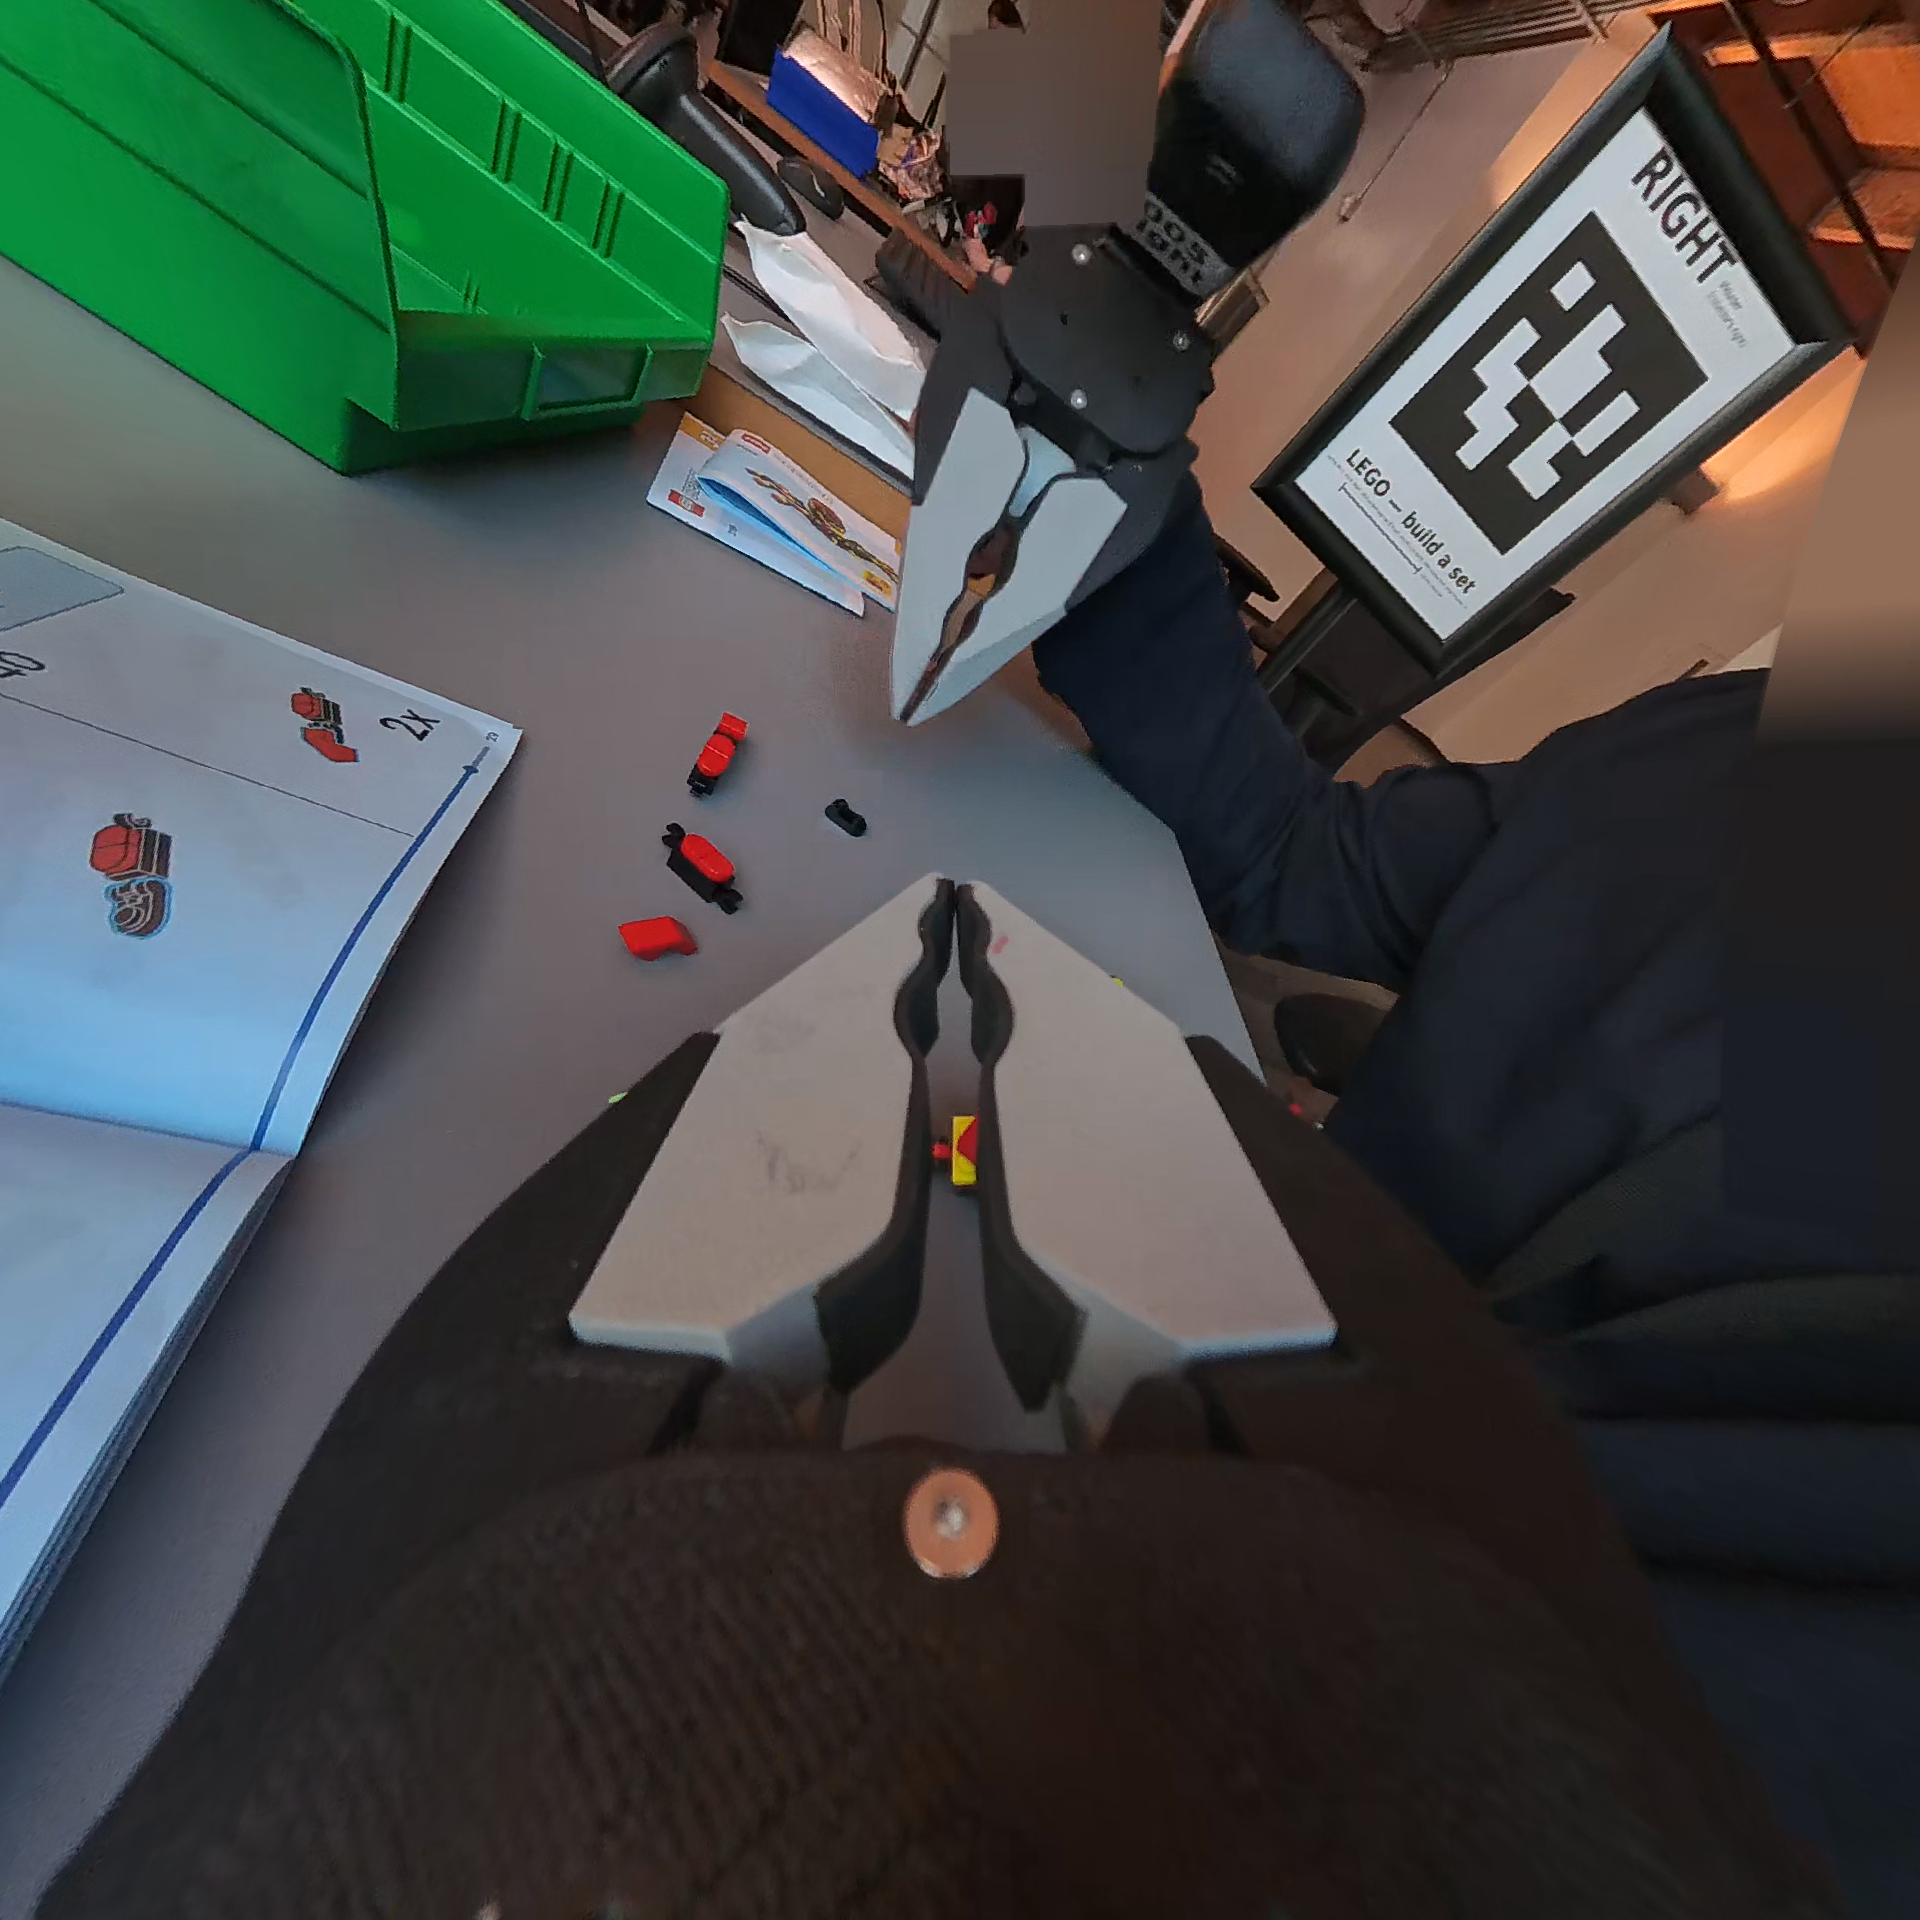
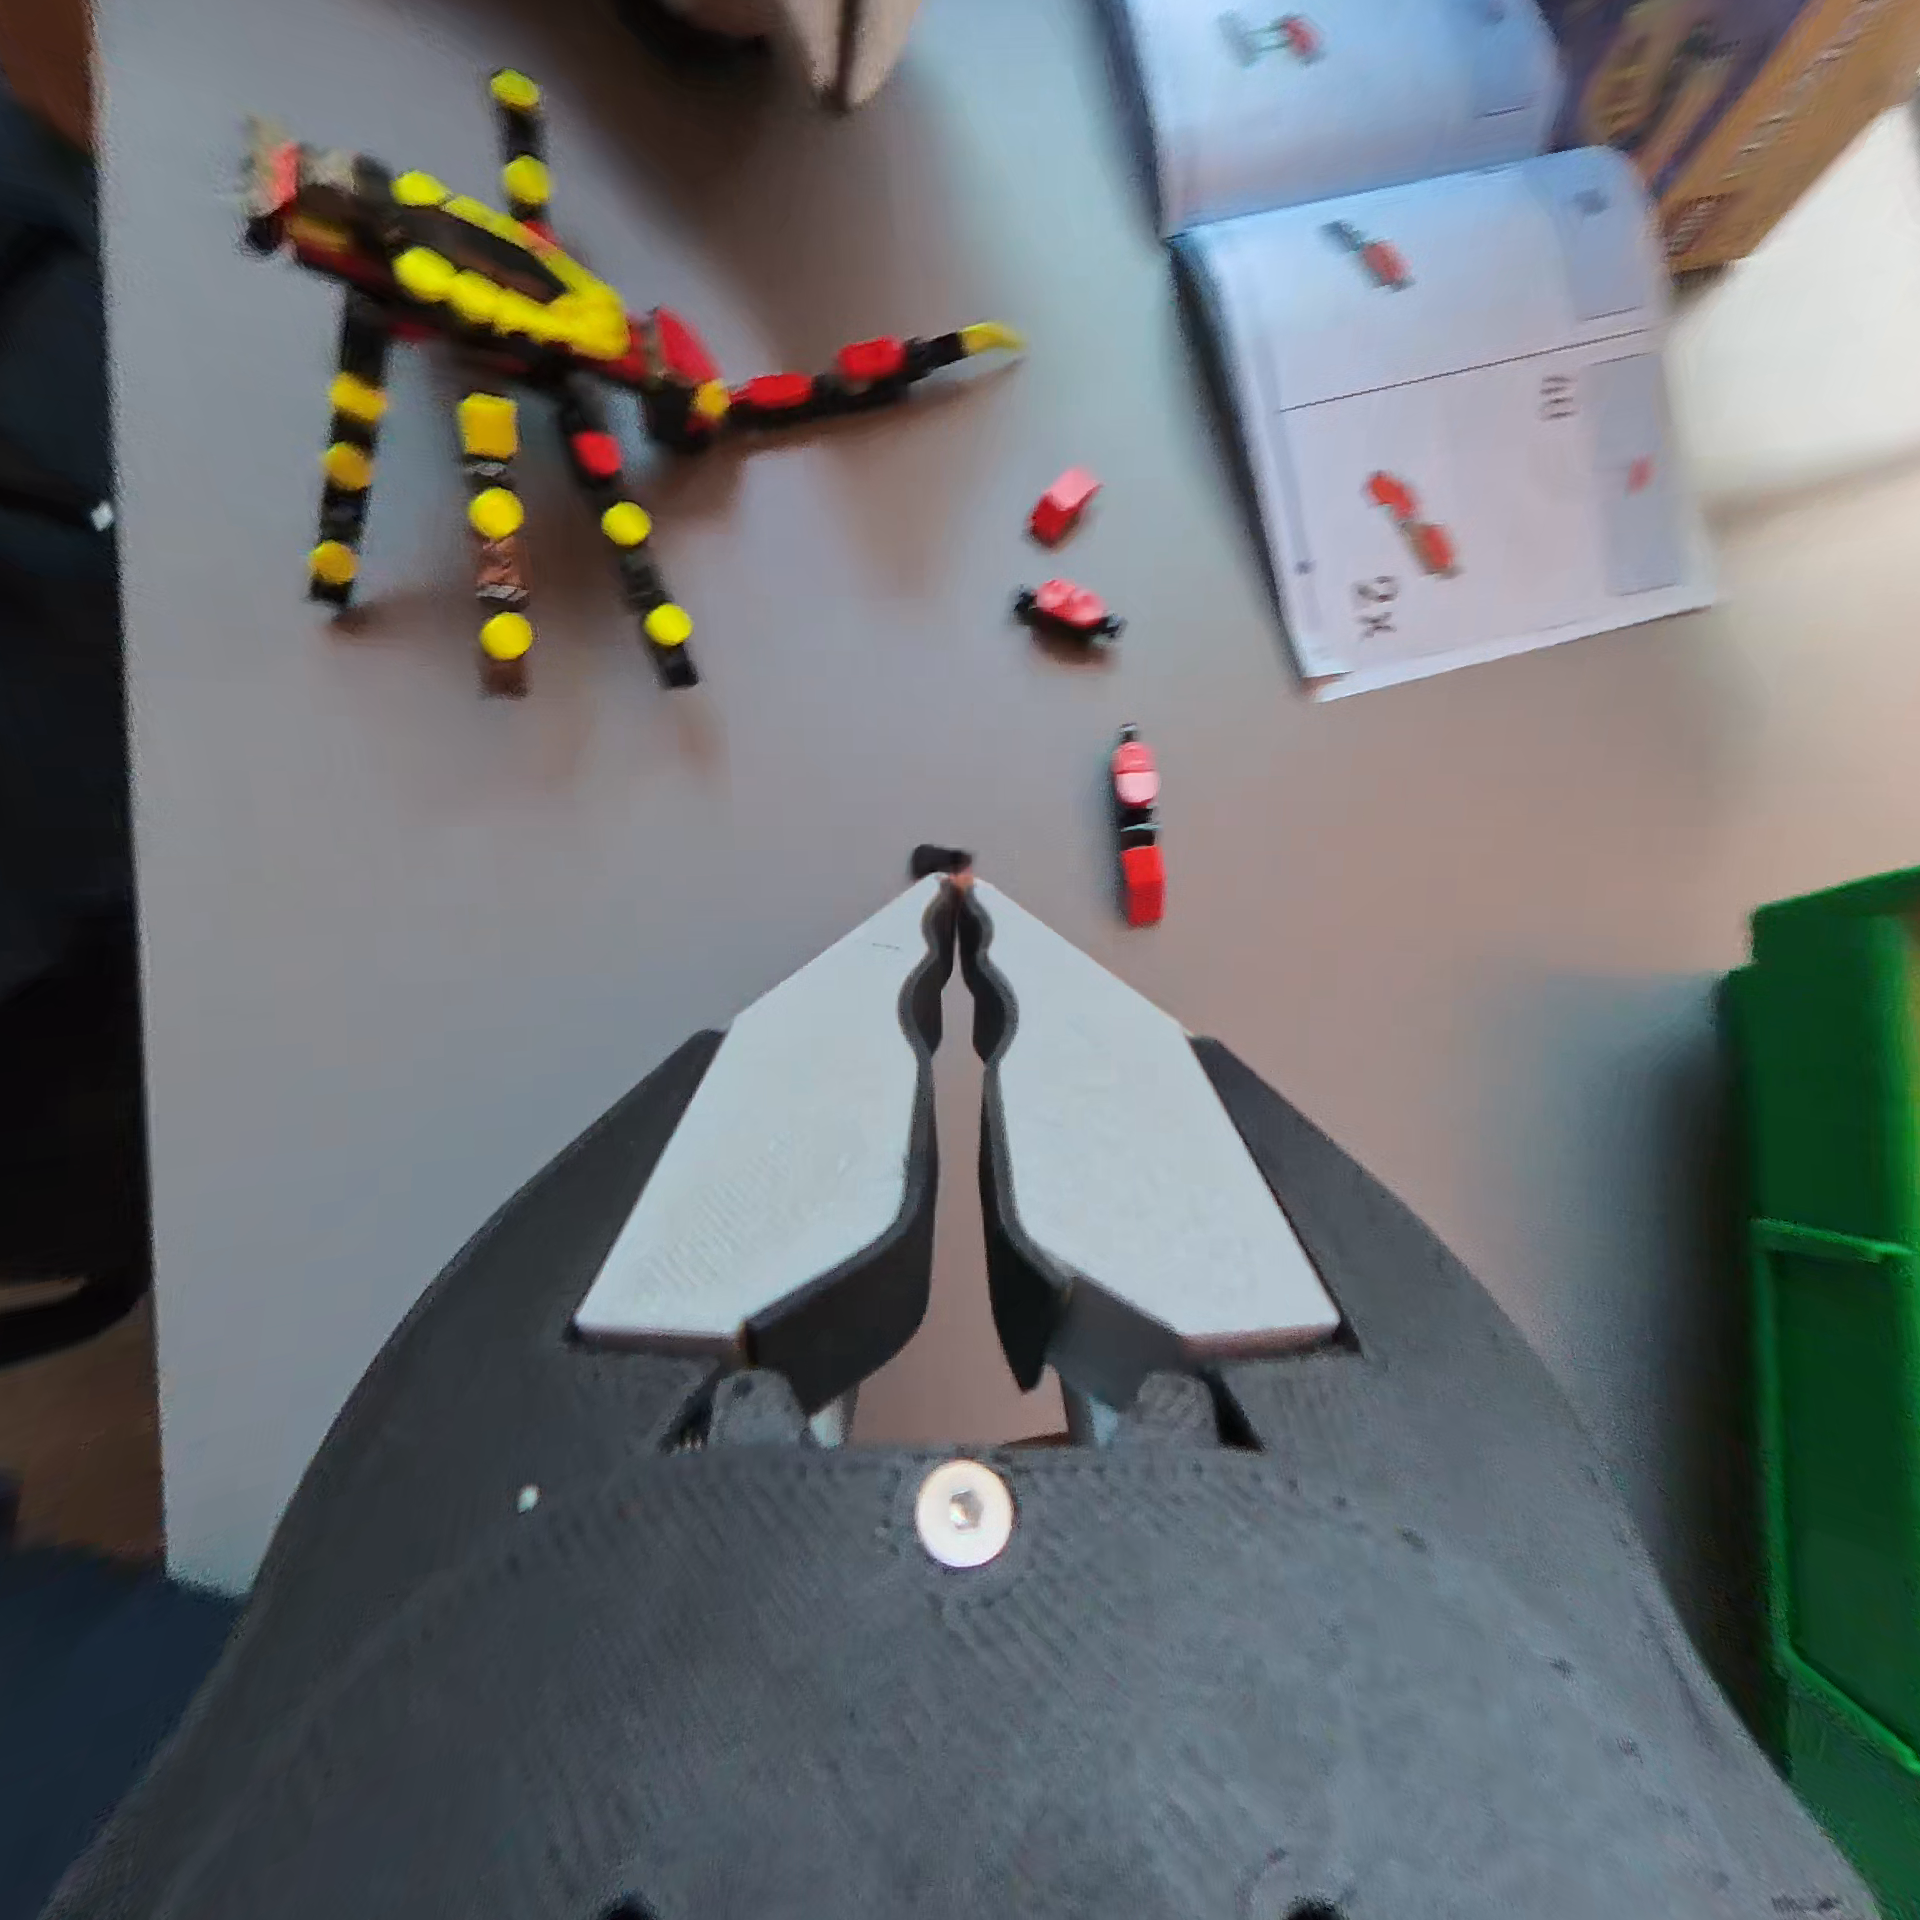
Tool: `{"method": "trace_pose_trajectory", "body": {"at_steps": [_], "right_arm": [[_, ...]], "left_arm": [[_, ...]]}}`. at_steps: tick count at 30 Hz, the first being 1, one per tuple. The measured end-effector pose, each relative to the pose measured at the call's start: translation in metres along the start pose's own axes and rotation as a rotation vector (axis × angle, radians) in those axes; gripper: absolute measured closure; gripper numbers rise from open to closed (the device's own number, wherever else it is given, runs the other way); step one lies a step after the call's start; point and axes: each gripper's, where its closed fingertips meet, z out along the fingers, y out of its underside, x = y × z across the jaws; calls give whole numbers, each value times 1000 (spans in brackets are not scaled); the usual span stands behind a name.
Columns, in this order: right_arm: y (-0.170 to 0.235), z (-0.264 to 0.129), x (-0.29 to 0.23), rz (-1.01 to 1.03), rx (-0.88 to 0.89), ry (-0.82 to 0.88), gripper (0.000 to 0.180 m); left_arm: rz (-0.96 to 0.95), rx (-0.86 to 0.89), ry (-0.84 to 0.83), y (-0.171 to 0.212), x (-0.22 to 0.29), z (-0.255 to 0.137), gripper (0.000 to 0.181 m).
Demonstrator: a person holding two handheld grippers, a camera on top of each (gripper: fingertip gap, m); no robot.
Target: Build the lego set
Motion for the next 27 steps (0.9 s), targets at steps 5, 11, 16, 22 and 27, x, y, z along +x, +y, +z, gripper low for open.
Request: {"method": "trace_pose_trajectory", "body": {"at_steps": [5,11,16,22,27], "right_arm": [[18,19,-3,-4,-109,-29,180],[15,32,22,26,-103,77,180],[8,20,8,119,-56,-13,173],[1,31,-16,174,-104,-51,155],[9,34,-5,226,-130,13,157]], "left_arm": [[-9,2,6,0,0,0,181],[-10,-10,11,1,0,1,181],[-14,-1,14,0,0,0,181],[-20,-7,12,1,0,1,181],[-30,-10,13,1,-1,1,181]]}}
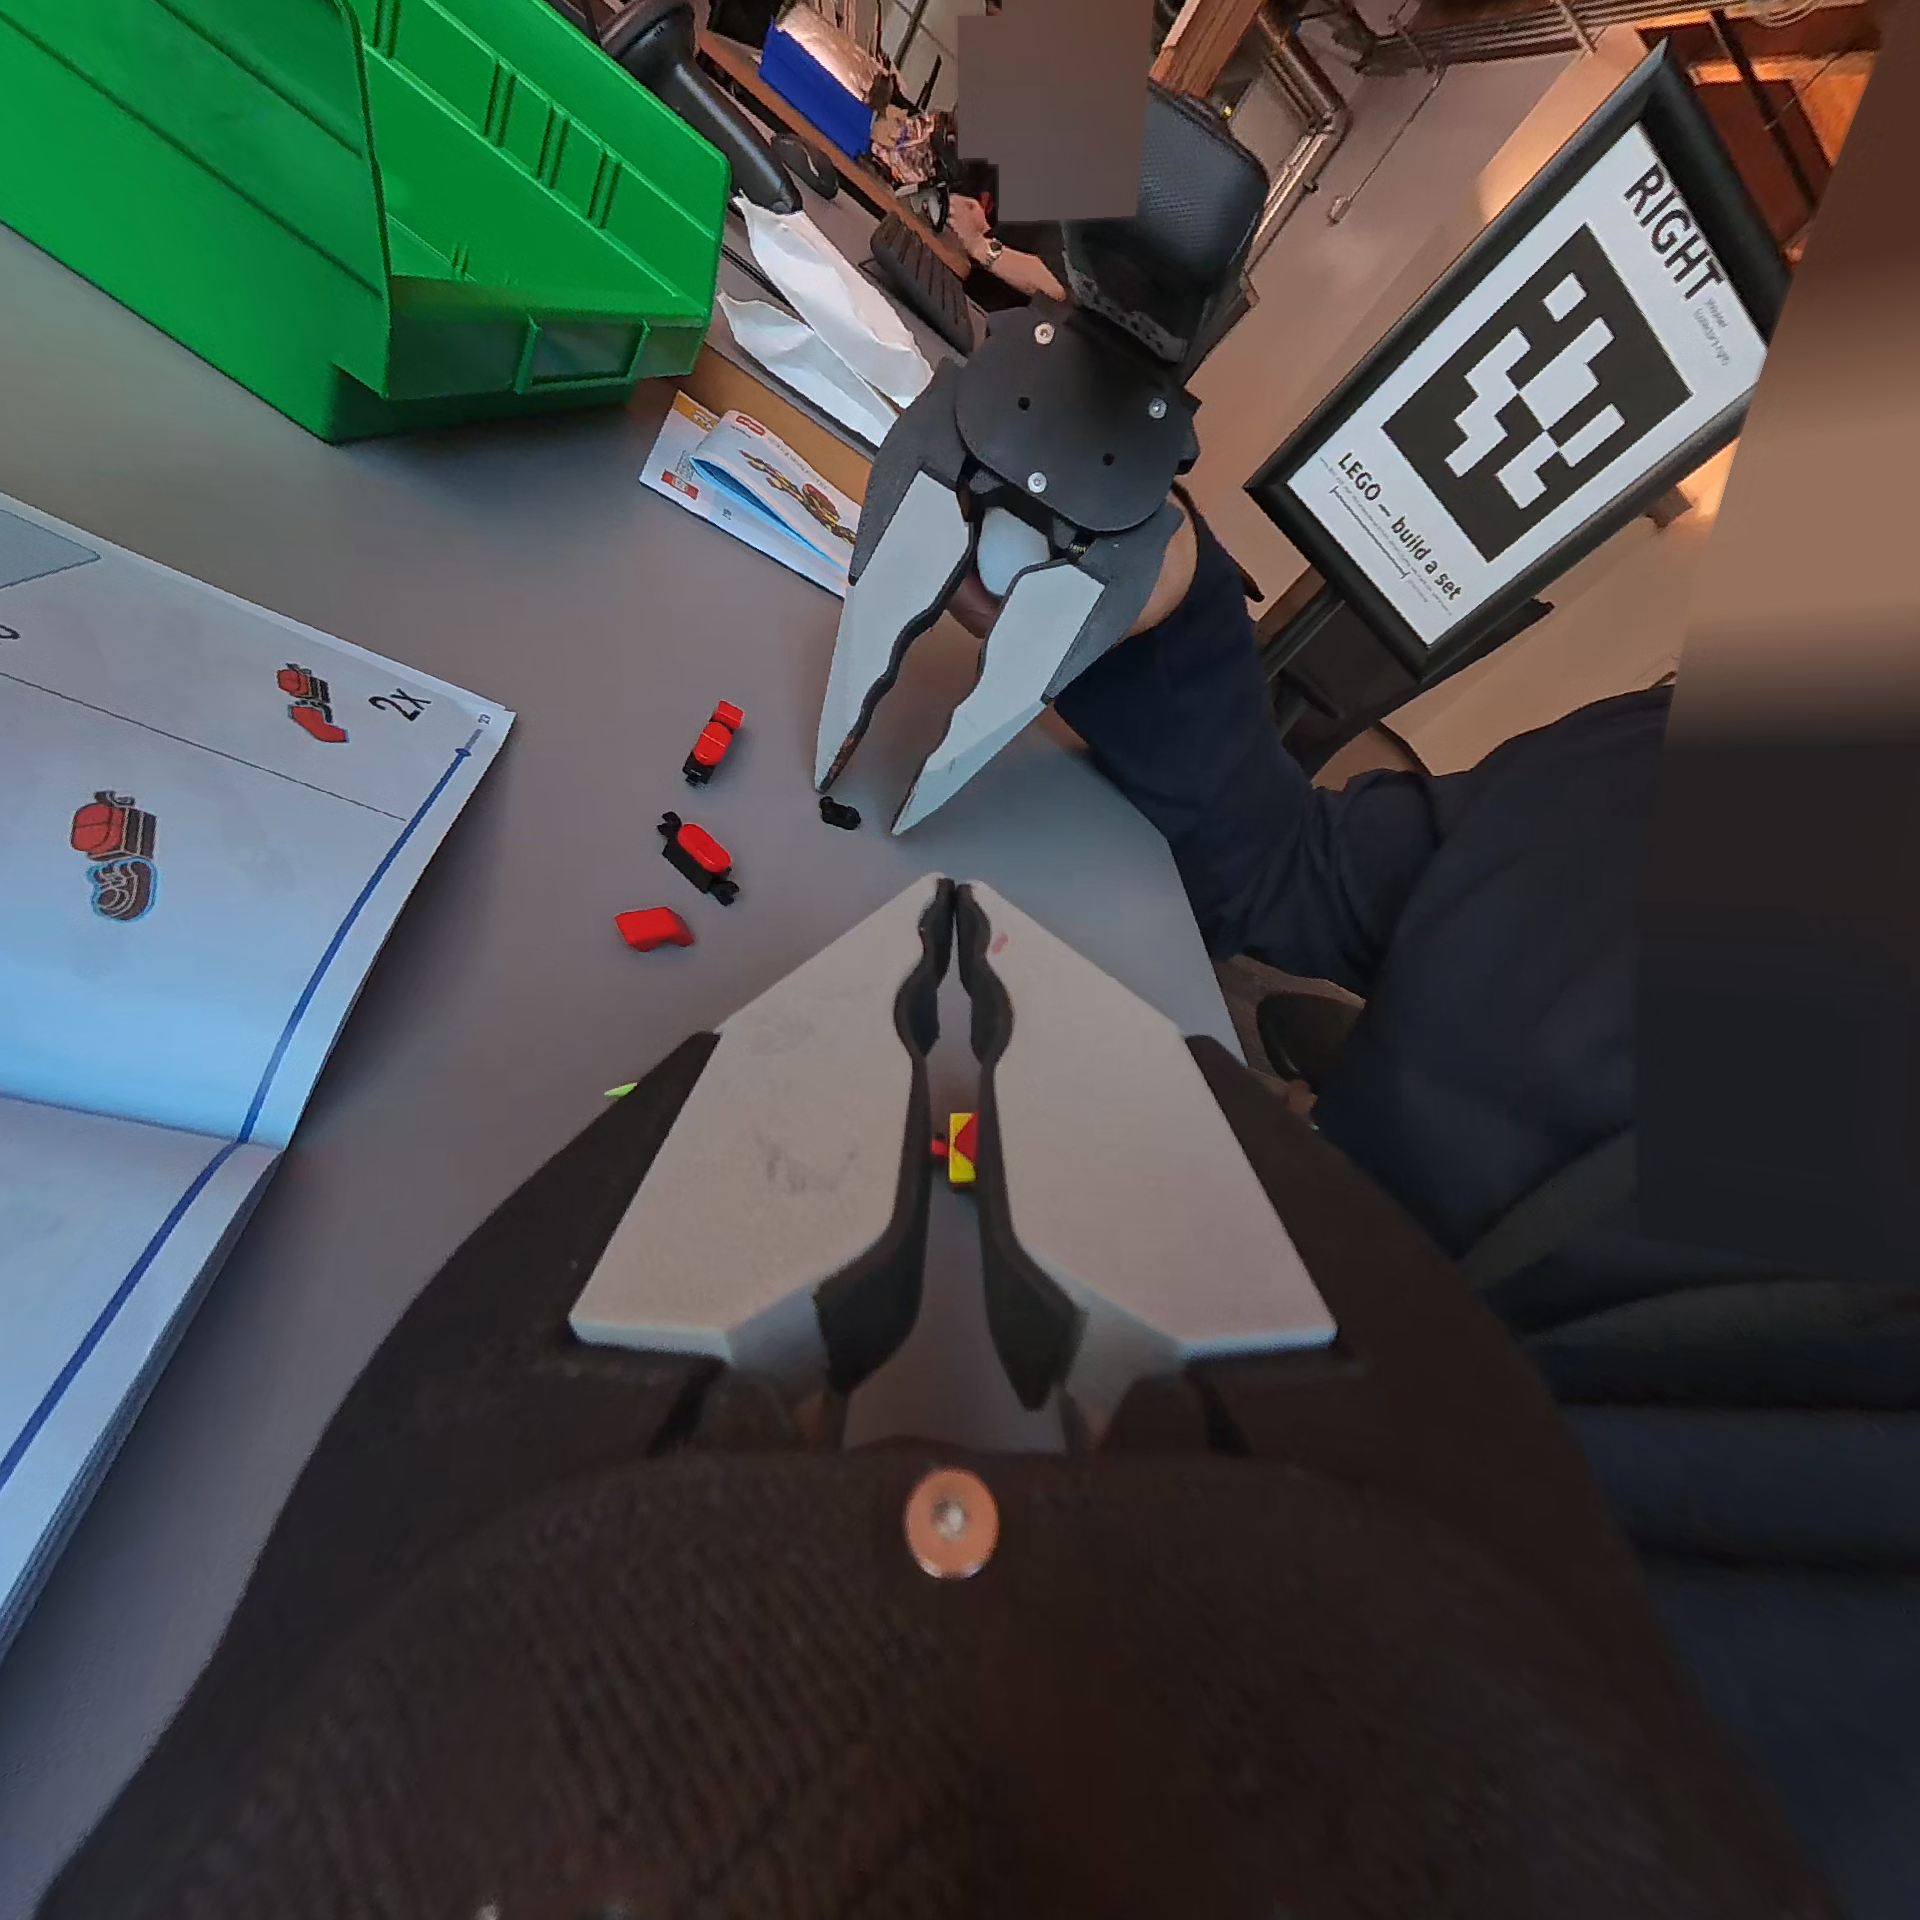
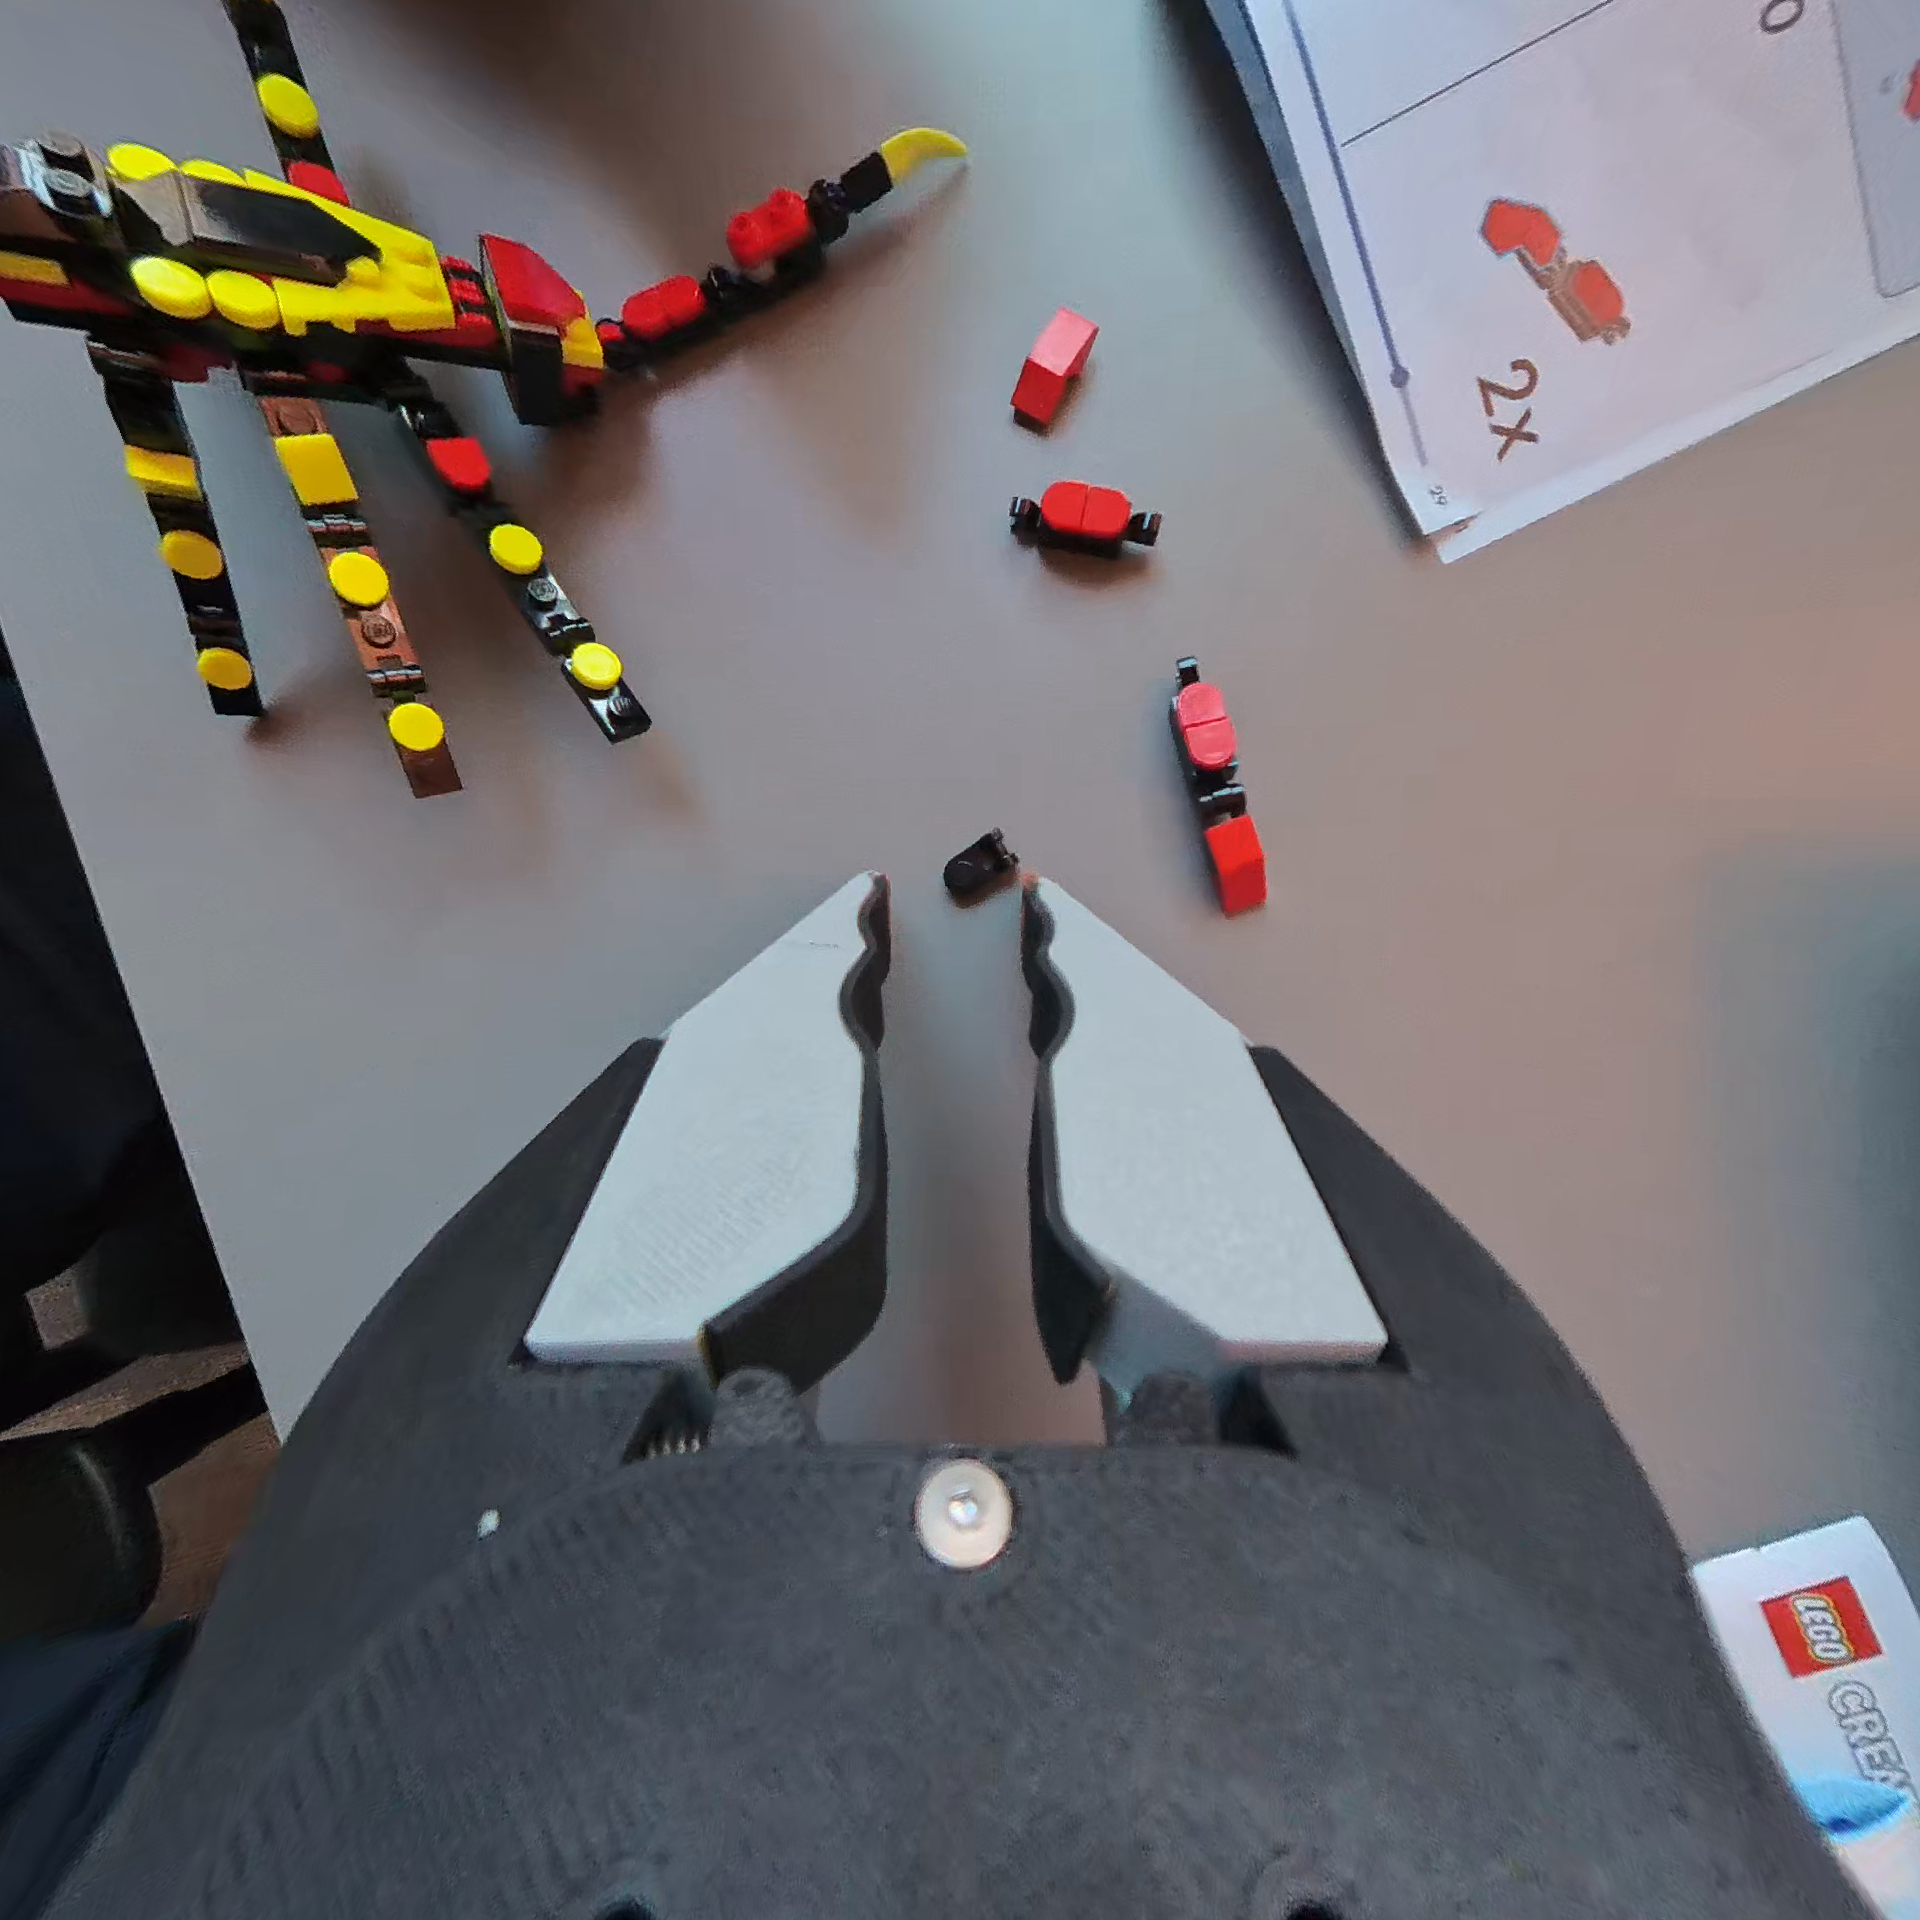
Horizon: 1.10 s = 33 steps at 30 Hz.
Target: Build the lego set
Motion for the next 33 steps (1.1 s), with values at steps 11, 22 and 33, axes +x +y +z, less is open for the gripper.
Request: {"method": "trace_pose_trajectory", "body": {"at_steps": [11,22,33], "right_arm": [[4,-4,21,-120,-13,129,166],[7,-10,17,-77,2,81,165],[1,-2,31,-140,17,143,175]], "left_arm": [[-5,-3,4,0,0,0,181],[-10,-5,11,1,1,0,181],[-14,-8,14,1,0,1,181]]}}
